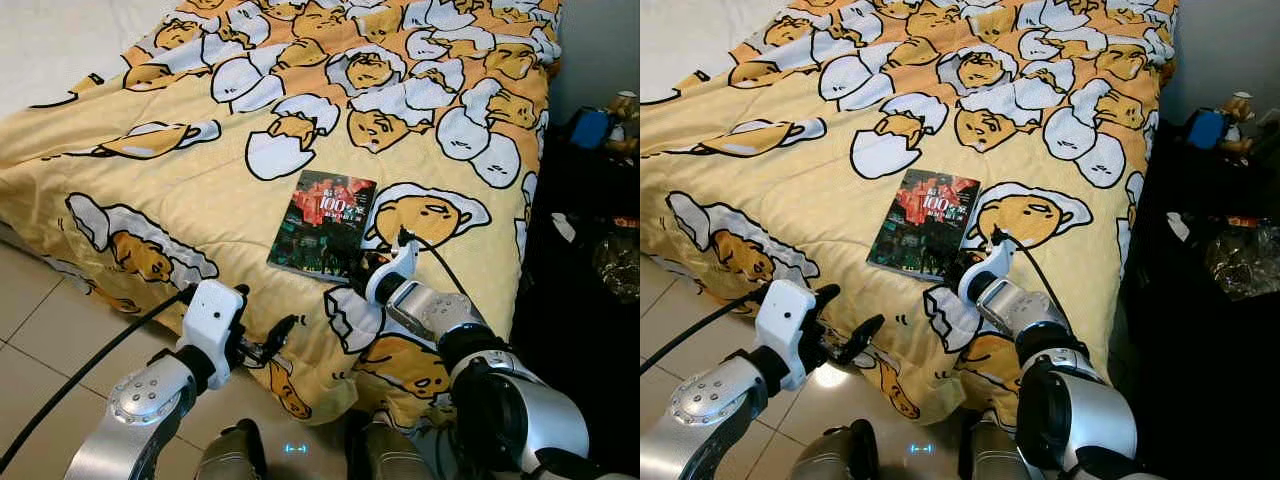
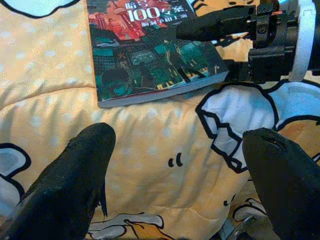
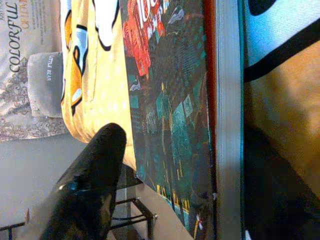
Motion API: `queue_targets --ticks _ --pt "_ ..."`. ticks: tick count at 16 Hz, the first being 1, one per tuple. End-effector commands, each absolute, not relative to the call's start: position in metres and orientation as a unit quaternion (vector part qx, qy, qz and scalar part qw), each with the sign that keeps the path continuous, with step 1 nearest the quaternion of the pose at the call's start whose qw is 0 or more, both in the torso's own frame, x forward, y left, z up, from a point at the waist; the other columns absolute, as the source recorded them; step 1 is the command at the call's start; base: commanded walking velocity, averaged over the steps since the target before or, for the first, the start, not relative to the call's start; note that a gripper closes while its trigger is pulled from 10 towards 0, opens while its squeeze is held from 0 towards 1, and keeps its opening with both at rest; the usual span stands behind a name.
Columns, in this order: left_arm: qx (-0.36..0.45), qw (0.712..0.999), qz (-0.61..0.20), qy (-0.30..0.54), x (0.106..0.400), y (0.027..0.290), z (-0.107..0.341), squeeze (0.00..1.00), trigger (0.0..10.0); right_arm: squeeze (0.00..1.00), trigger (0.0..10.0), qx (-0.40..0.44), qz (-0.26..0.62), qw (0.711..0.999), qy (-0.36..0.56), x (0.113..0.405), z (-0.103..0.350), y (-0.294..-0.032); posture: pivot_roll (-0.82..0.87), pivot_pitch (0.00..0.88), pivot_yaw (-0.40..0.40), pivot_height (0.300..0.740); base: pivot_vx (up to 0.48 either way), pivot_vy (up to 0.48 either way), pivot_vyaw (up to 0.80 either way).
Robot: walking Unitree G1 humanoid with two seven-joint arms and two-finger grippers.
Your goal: Clean up the room
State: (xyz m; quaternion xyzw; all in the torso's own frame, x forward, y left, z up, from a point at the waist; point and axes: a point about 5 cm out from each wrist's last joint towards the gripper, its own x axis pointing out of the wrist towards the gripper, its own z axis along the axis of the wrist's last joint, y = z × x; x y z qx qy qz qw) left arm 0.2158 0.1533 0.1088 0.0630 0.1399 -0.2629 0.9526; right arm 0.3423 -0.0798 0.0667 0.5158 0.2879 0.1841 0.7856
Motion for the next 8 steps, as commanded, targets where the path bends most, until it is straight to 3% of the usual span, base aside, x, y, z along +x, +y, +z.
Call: queue_targets --ticks 1,8 --pt "0.065 0.952 -0.262 0.146 0.2147 0.1538 0.1052 0.00 10.0 0.00 0.0 0.524 0.175 0.783 0.287 0.3415 0.0643 -0.0814 -0.10 0.194 -0.026 0.740 0.000 0.000 0.00" --pt "0.068 0.953 -0.257 0.147 0.2171 0.1574 0.1047 0.00 10.0 0.00 0.0 0.523 0.157 0.784 0.296 0.3369 0.0557 -0.0850 -0.09 0.177 -0.012 0.740 0.000 0.000 0.00"
